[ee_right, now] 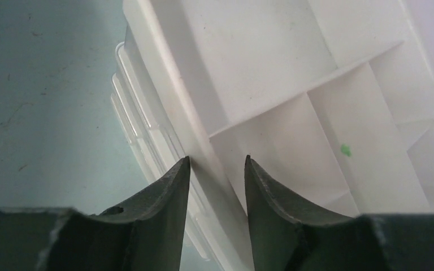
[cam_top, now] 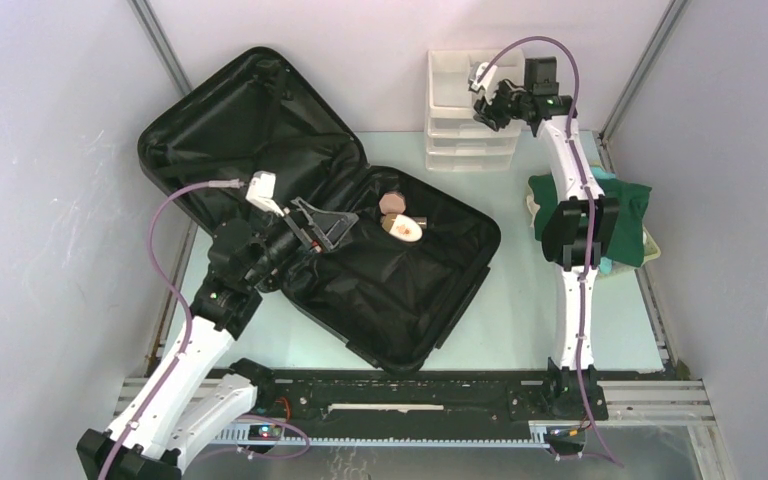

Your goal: Open, take out, and arrange the luggage

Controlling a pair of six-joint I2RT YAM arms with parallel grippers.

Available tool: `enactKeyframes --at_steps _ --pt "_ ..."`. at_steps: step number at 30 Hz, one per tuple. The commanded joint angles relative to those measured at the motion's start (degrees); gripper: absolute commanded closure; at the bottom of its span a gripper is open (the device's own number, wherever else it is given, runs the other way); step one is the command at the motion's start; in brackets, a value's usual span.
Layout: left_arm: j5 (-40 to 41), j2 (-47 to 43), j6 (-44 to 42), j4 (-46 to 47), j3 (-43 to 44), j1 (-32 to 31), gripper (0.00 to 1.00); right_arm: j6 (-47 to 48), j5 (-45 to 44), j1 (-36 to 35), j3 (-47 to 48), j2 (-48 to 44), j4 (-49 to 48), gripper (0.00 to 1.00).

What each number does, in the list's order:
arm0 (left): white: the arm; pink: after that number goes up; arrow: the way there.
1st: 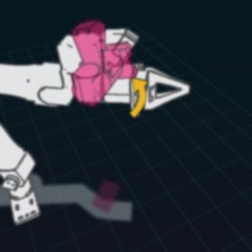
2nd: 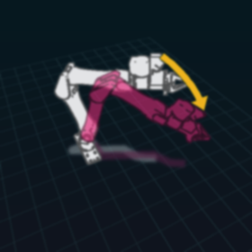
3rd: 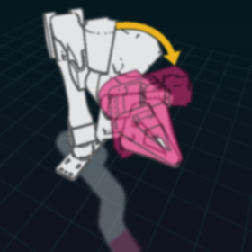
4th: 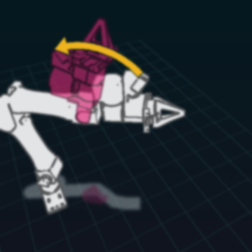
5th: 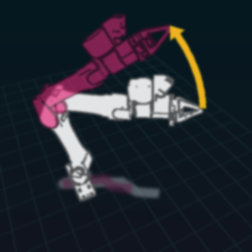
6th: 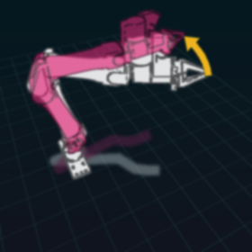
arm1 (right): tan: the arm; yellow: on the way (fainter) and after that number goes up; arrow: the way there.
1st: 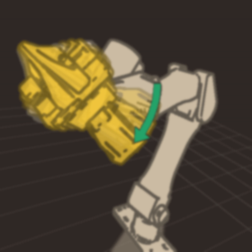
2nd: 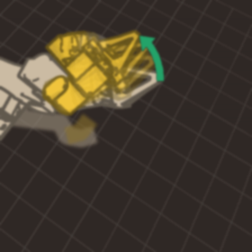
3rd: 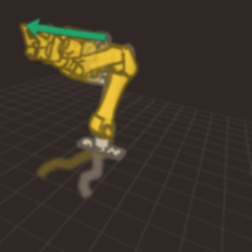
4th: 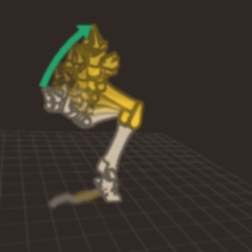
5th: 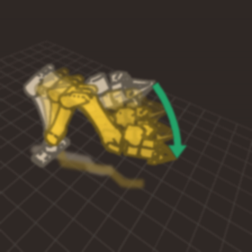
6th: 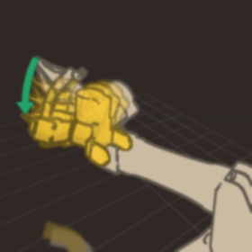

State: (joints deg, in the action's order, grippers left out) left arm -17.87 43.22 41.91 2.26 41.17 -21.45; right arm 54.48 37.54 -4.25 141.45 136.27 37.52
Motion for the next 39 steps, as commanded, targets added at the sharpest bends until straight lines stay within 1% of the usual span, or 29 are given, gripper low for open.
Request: enactKeyframes --at_steps 1,4,5,6,7,8,10,11,14,17,20,22,27,30,35,39 --pt "-2.7 1.6 -3.0 0.6 -1.0 0.2 0.08 5.3 -0.4 -0.8 3.6 -0.1 1.4 0.57" --pt "-3.0 2.4 -4.4 0.6 -1.1 -0.8 0.08 8.2 -0.2 -0.9 3.5 -0.8 5.0 0.68" --pt "-2.8 2.6 -5.0 0.5 -1.1 -1.3 0.08 9.1 -0.2 -0.9 3.4 -1.3 6.1 0.74" --pt "-2.5 2.7 -5.7 0.5 -1.1 -1.9 0.08 9.8 -0.2 -0.9 3.1 -1.9 6.9 0.76" --pt "-2.1 2.8 -6.6 0.4 -1.0 -2.7 0.08 10.0 -0.2 -0.9 2.7 -2.6 7.5 0.82" --pt "-1.6 3.0 -7.4 0.3 -1.0 -3.6 0.08 10.3 -0.2 -1.0 2.1 -3.3 8.0 0.86" --pt "0.2 3.0 -11.0 0.3 -0.9 -6.2 0.09 10.2 -0.4 -1.0 0.3 -5.3 8.0 0.90" --pt "1.8 2.9 -13.1 0.3 -1.0 -8.6 0.08 9.8 -0.6 -1.1 -0.6 -6.5 7.8 0.91" --pt "5.9 2.8 -19.3 0.3 -1.2 -13.1 0.08 6.5 -1.3 -1.1 -2.2 -9.4 7.2 0.96" --pt "6.9 4.0 -21.5 0.9 -1.8 -15.7 0.08 2.0 -2.1 -1.1 -3.2 -11.7 7.2 1.00" --pt "7.0 5.7 -19.0 3.2 -1.8 -16.0 0.08 -3.2 -2.5 -1.1 -4.5 -13.9 7.4 1.00" --pt "6.9 7.2 -16.1 6.7 -1.2 -16.1 0.08 -7.1 -2.6 -1.2 -5.5 -15.4 7.9 1.00" --pt "7.1 13.9 -5.5 20.9 1.0 -16.1 0.09 -13.7 -2.7 -0.8 -6.8 -17.8 7.8 1.00" --pt "8.0 20.6 0.5 25.3 4.6 -16.0 0.11 -16.8 -1.3 0.2 -6.7 -18.8 7.1 1.00" --pt "10.0 32.5 9.2 27.4 13.4 -16.1 0.17 -24.0 2.1 2.4 -5.3 -19.2 5.6 1.00" --pt "11.1 43.0 14.6 31.9 20.6 -16.0 0.22 -27.7 3.3 2.6 -5.2 -19.0 6.1 1.00"
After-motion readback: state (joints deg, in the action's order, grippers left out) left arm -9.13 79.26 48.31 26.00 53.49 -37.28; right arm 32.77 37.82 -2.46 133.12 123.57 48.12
